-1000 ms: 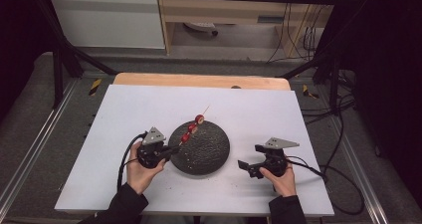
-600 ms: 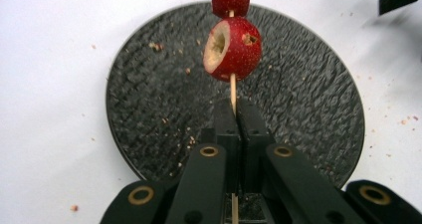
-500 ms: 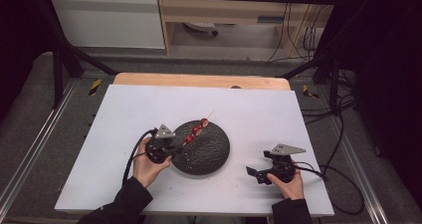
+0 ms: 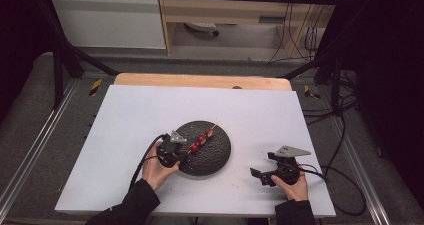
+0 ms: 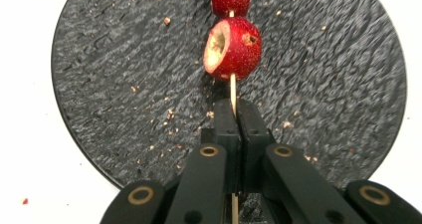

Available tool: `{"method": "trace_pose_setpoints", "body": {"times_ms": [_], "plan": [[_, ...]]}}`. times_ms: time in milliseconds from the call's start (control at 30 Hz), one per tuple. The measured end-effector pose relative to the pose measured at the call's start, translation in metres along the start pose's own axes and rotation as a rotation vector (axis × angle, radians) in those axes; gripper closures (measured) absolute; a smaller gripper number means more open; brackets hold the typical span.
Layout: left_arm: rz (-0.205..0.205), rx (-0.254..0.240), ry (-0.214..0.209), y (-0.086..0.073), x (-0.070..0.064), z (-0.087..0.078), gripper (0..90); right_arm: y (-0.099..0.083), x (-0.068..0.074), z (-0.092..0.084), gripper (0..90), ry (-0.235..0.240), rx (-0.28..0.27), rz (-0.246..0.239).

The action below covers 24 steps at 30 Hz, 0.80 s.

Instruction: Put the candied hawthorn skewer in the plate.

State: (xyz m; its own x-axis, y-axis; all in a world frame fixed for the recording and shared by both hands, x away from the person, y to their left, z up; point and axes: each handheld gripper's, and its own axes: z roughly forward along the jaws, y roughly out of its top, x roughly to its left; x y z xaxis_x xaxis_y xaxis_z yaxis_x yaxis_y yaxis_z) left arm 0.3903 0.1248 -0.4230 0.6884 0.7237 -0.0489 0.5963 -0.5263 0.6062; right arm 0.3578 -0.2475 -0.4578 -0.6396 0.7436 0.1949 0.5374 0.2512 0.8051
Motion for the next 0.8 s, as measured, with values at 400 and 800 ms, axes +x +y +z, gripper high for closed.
{"method": "trace_pose_setpoints", "body": {"times_ms": [400, 800], "plan": [[0.004, 0.008, 0.015, 0.000, -0.003, 0.004, 87.8, 0.000, -0.001, -0.001, 0.6, -0.008, -0.002, -0.007], [-0.011, -0.093, -0.061, -0.005, 0.014, -0.024, 57.5, 0.000, -0.001, -0.001, 0.5, -0.006, -0.004, 0.004]]}}
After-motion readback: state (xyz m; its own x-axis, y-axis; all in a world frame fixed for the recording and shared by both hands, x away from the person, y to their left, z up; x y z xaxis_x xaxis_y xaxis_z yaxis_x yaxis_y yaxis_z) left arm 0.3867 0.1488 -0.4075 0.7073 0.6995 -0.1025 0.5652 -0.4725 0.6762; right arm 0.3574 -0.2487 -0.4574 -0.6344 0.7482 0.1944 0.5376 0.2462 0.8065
